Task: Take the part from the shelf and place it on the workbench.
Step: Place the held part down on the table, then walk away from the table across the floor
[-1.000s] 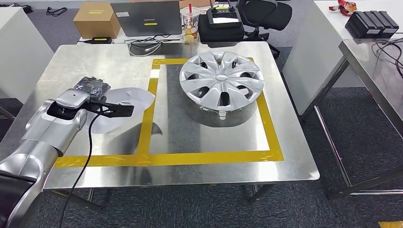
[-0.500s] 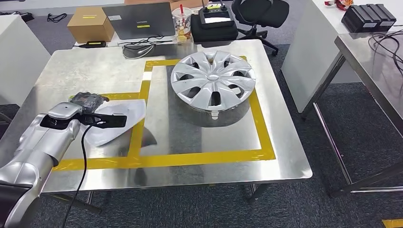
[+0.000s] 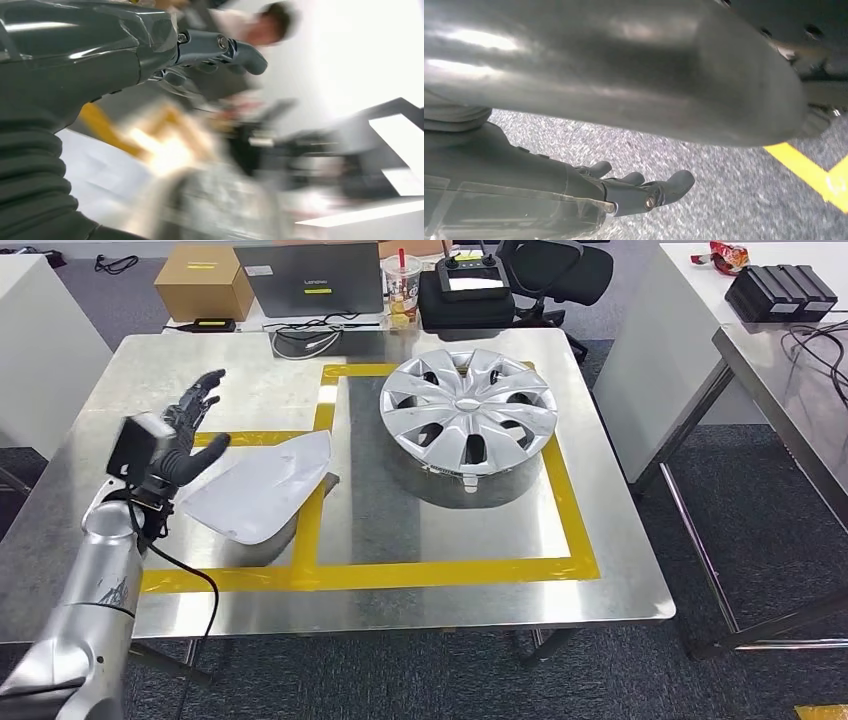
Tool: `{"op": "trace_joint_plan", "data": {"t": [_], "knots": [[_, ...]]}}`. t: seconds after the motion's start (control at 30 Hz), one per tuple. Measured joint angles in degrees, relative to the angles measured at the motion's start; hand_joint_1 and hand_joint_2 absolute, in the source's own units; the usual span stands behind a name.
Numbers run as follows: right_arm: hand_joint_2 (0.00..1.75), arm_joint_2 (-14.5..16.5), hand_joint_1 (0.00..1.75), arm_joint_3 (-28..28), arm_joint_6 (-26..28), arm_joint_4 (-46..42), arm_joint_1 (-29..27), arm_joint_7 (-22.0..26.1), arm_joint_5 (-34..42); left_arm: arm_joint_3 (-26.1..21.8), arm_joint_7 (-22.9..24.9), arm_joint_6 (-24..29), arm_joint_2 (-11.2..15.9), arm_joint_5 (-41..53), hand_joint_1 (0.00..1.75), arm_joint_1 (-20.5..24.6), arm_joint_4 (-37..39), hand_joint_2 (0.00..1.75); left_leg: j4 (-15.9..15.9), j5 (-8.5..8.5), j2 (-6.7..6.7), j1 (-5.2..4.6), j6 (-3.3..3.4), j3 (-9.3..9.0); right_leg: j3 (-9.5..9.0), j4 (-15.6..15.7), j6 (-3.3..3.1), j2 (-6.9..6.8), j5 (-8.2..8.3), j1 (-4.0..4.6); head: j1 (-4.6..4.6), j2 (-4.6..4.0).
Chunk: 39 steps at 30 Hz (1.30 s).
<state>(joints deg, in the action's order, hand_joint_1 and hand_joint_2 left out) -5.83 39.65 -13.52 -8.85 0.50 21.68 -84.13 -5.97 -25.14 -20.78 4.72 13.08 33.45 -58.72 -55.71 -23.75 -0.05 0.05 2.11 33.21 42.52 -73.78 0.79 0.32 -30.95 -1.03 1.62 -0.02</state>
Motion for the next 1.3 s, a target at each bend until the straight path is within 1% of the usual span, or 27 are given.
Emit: {"op": "trace_joint_plan", "data": {"t": [0.03,0.1,0.13,0.17,0.3,0.37,0.43,0.47,0.5,0.53,0.63,0.67,0.7,0.8,0.83,0.87,0.93,0.97,1.0,1.03,1.07,1.1,1.13,1.17,1.2,1.27,1.3], "knots": [[0.0,-0.02,0.0,0.0,0.14,0.02,-0.14,-0.01,0.05,-1.68,-1.29,-2.29,-1.24,-7.21,0.0,-1.97,-3.79,0.0,-0.06,-0.05,0.03,-0.03,-0.04,-0.02,-1.01,1.99,0.42,-0.01,0.9,0.0,-0.01,0.0],[0.0,-0.15,0.0,0.04,0.33,0.06,-0.52,-0.03,0.41,-3.57,-1.98,-5.35,-3.19,-17.55,0.0,-5.69,-11.73,0.0,-0.38,-0.29,0.09,-0.1,-0.3,0.02,-5.43,10.52,0.99,-0.04,3.76,0.01,0.02,0.0],[0.0,-0.24,0.0,0.09,0.37,0.09,-0.74,-0.05,0.74,-3.9,-2.04,-6.41,-3.83,-21.09,0.0,-7.43,-15.55,0.0,-0.61,-0.49,0.08,-0.21,-0.52,0.07,-7.44,14.19,0.92,-0.06,4.85,0.04,0.04,0.0],[0.0,-0.33,0.0,0.16,0.46,0.16,-0.92,-0.08,1.1,-3.97,-2.13,-7.27,-4.4,-24.16,0.0,-9.16,-19.18,0.0,-0.8,-0.66,0.05,-0.33,-0.74,0.12,-8.7,16.35,0.65,-0.07,5.42,0.11,0.05,0.0],[0.0,-0.43,0.0,0.48,1.2,0.56,-1.21,-0.13,2.06,-3.4,-2.0,-8.56,-5.68,-30.55,0.0,-15.7,-31.22,0.0,-1.62,-1.33,-0.01,-0.26,-1.73,0.27,-9.33,17.08,-0.6,-0.12,6.13,0.12,0.15,0.0],[0.0,-0.42,0.0,0.58,1.57,0.68,-1.31,-0.14,2.18,-3.04,-1.86,-8.73,-5.91,-31.28,0.0,-18.13,-35.8,0.0,-5.57,-4.56,0.0,-0.01,-2.4,1.63,-9.25,17.18,-1.04,-0.16,6.41,-0.16,0.34,0.0],[0.0,-0.42,0.0,0.61,1.74,0.79,-1.38,-0.15,2.21,-2.83,-1.75,-8.99,-6.1,-31.96,0.0,-20.44,-39.36,0.0,-13.27,-9.1,0.0,0.21,-2.91,4.41,-8.91,17.15,-1.33,-0.18,6.62,-0.11,0.49,0.0],[0.0,-0.4,0.0,0.61,1.78,0.86,-1.39,-0.15,2.22,-2.78,-1.68,-9.14,-6.18,-32.23,0.0,-21.73,-40.82,0.0,-16.45,-10.56,0.0,0.28,-3.03,5.47,-8.68,17.14,-1.42,-0.18,6.77,-0.07,0.5,0.0],[0.0,-0.37,0.0,0.61,1.83,0.91,-1.4,-0.15,2.22,-2.75,-1.62,-9.26,-6.26,-32.43,0.0,-23.04,-42.06,0.0,-17.73,-10.96,0.0,0.33,-3.05,5.6,-8.45,17.12,-1.47,-0.18,6.93,-0.03,0.51,0.0],[0.0,-0.31,0.0,0.61,1.88,0.94,-1.42,-0.14,2.22,-2.74,-1.6,-9.38,-6.32,-32.57,0.0,-24.33,-43.2,0.0,-16.62,-10.29,0.0,0.36,-2.97,4.54,-8.25,17.12,-1.47,-0.17,7.13,0.01,0.51,0.0],[0.0,-0.07,0.0,0.61,2.16,0.96,-1.43,-0.1,2.21,-2.71,-1.61,-9.59,-6.45,-32.78,0.0,-27.4,-45.8,0.0,-4.73,-6.23,0.06,0.14,-2.07,-2.95,-7.9,17.14,-1.09,-0.13,7.79,0.26,0.47,0.0],[0.0,0.0,0.0,0.61,2.26,0.96,-1.42,-0.07,2.21,-2.71,-1.69,-9.6,-6.47,-32.81,0.0,-28.32,-46.48,0.0,-1.94,-5.52,0.07,-0.06,-1.72,-4.55,-7.83,17.16,-0.83,-0.16,8.02,0.33,0.47,0.0],[0.0,0.05,0.0,0.61,2.37,0.96,-1.41,-0.05,2.21,-2.7,-1.78,-9.6,-6.48,-32.82,0.0,-29.24,-47.07,0.0,-0.68,-5.27,0.07,-0.29,-1.41,-5.17,-7.8,17.2,-0.53,-0.2,8.26,0.33,0.44,0.0],[0.0,0.12,0.0,0.61,2.52,0.96,-1.42,-0.01,2.2,-2.72,-1.92,-9.48,-6.49,-32.83,0.0,-31.53,-48.34,0.0,0.02,-3.95,0.1,-0.48,-0.38,-4.61,-7.53,17.39,0.5,-0.29,8.82,0.3,0.43,0.0],[0.0,0.14,0.0,0.61,2.54,0.96,-1.43,0.05,2.19,-2.72,-1.92,-9.33,-6.5,-32.76,0.0,-32.09,-48.6,0.0,0.48,-3.2,0.13,-0.35,0.05,-4.34,-7.02,16.57,0.5,-0.32,7.95,0.36,0.36,0.0],[0.0,0.16,0.0,0.61,2.56,0.96,-1.45,0.15,2.18,-2.73,-1.97,-9.06,-6.5,-32.62,0.0,-32.8,-48.8,0.0,0.92,-2.39,0.18,-0.21,0.4,-3.94,-6.17,14.65,0.25,-0.33,6.19,0.42,0.25,0.0],[0.0,0.18,0.0,0.61,2.57,0.95,-1.5,0.34,2.16,-2.77,-2.32,-8.44,-6.44,-32.05,0.0,-35.04,-48.94,0.0,1.13,-1.18,0.28,-0.16,0.82,-2.82,-3.81,7.63,-0.38,-0.35,1.1,0.36,0.08,0.0],[0.0,0.19,0.0,0.61,2.58,0.95,-1.53,0.38,2.12,-2.8,-2.7,-8.14,-6.39,-31.57,0.0,-36.29,-48.95,0.0,1.08,-0.66,0.34,-0.21,0.86,-2.11,-2.93,4.02,-0.31,-0.35,-0.76,0.27,0.07,0.0],[0.0,0.21,0.0,0.6,2.6,0.95,-1.55,0.38,2.04,-2.87,-3.13,-7.89,-6.35,-30.95,0.0,-37.46,-48.95,0.0,1.03,-0.17,0.38,-0.24,0.84,-1.39,-2.78,1.7,0.08,-0.35,-1.67,0.14,0.08,0.0],[0.0,0.25,0.0,0.6,2.63,0.96,-1.55,0.34,1.95,-3.03,-3.55,-7.63,-6.34,-30.18,0.0,-38.53,-48.97,0.0,0.95,0.31,0.39,-0.23,0.74,-0.67,-3.76,1.52,0.71,-0.36,-1.53,-0.05,0.07,0.0],[0.0,0.28,0.0,0.59,2.68,0.96,-1.53,0.27,1.85,-3.25,-3.83,-7.41,-6.35,-29.38,0.0,-39.55,-49.04,0.0,0.78,0.74,0.37,-0.2,0.58,0.02,-5.84,3.57,1.39,-0.37,-0.67,-0.25,0.07,0.0],[0.0,0.3,0.0,0.58,2.74,0.96,-1.49,0.2,1.78,-3.56,-3.96,-7.24,-6.37,-28.67,0.0,-40.52,-49.18,0.0,0.47,1.1,0.34,-0.15,0.36,0.7,-8.93,7.53,1.95,-0.37,0.36,-0.44,0.07,0.0],[0.0,0.3,0.0,0.58,2.81,0.96,-1.4,0.13,1.74,-3.94,-3.97,-7.12,-6.38,-28.05,0.0,-41.36,-49.42,0.0,0.02,1.37,0.32,-0.17,0.1,1.41,-12.16,12.04,2.12,-0.34,0.84,-0.5,0.06,0.0],[0.0,0.3,0.0,0.57,2.93,0.96,-1.37,0.11,1.72,-4.32,-3.9,-7.1,-6.41,-27.6,0.0,-41.98,-49.7,0.0,-0.4,1.62,0.3,-0.17,-0.21,1.91,-14.38,15.27,1.93,-0.22,1.17,-0.4,0.14,0.0],[0.0,0.3,0.0,0.57,3.1,0.98,-1.36,0.16,1.74,-4.72,-3.82,-7.14,-6.42,-27.22,0.0,-42.45,-49.97,0.0,-0.79,1.84,0.27,-0.16,-0.54,2.27,-15.6,17.34,1.5,-0.1,1.08,-0.26,0.18,0.0],[0.0,0.29,0.0,0.57,3.56,1.14,-1.37,0.3,1.91,-5.52,-3.4,-7.31,-6.5,-26.43,0.0,-43.58,-50.31,0.0,-0.95,2.56,0.16,-0.02,-1.35,2.47,-15.29,17.64,0.34,0.08,1.32,0.17,0.32,0.0],[0.0,0.33,0.0,0.57,3.82,1.45,-1.32,0.36,2.09,-5.98,-3.07,-7.5,-6.54,-26.04,0.0,-44.32,-50.38,0.0,-1.14,2.62,0.07,0.16,-1.74,2.61,-15.02,17.78,-0.17,0.0,1.62,0.07,0.28,0.0]]}}
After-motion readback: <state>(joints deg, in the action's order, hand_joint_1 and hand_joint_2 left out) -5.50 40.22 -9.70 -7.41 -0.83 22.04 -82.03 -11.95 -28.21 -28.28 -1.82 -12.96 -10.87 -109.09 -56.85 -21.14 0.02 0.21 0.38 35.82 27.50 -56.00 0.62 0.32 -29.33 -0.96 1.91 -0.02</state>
